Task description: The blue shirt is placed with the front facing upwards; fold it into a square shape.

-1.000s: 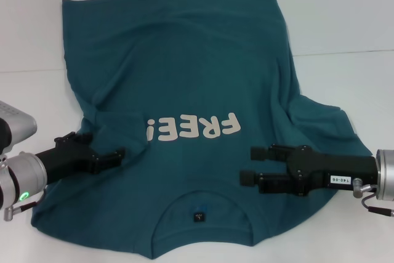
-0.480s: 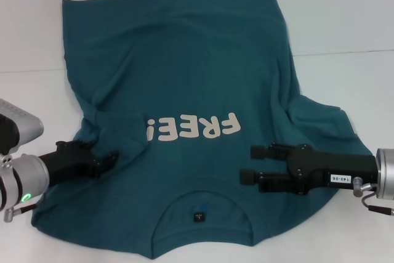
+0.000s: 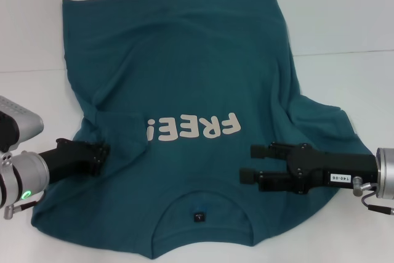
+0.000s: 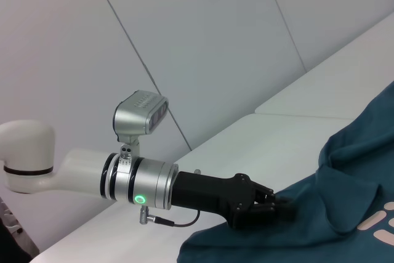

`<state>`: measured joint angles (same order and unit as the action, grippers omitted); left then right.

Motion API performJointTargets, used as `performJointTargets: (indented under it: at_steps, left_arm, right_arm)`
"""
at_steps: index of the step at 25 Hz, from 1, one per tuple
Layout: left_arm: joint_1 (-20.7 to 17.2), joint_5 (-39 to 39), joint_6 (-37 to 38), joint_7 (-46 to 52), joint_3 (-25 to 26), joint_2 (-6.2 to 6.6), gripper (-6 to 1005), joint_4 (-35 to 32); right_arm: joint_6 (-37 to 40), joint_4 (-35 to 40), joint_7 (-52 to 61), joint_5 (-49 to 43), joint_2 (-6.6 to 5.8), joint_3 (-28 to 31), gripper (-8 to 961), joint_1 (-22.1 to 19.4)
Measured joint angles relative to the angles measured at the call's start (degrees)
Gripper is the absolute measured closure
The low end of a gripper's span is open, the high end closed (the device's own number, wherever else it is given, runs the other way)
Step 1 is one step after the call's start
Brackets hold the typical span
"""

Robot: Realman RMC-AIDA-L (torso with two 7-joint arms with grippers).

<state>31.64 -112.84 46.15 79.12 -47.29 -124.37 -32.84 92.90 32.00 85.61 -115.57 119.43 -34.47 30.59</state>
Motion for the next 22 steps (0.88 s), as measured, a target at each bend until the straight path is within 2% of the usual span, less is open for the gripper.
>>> performJointTargets:
  at_steps: [7, 13, 22]
  left_arm:
    - [0.01, 0.00, 0.62, 0.43, 0.00, 0.04, 957, -0.23]
    - [-1.34, -0.01, 8.93, 3.63, -0.20, 0.10, 999, -3.89]
    - [-3.12, 0.13, 17.02, 6.07, -0.18, 0.00, 926, -4.84]
  right_arm:
    - [0.00, 0.16, -0.02, 0.00, 0.00, 0.06, 40, 0.00]
    - [-0.07, 0.20, -0.02, 0.00, 0.00, 0.11, 40, 0.00]
    - [-0.18, -0.02, -0.15, 0.00, 0.00, 0.05, 40, -0.19]
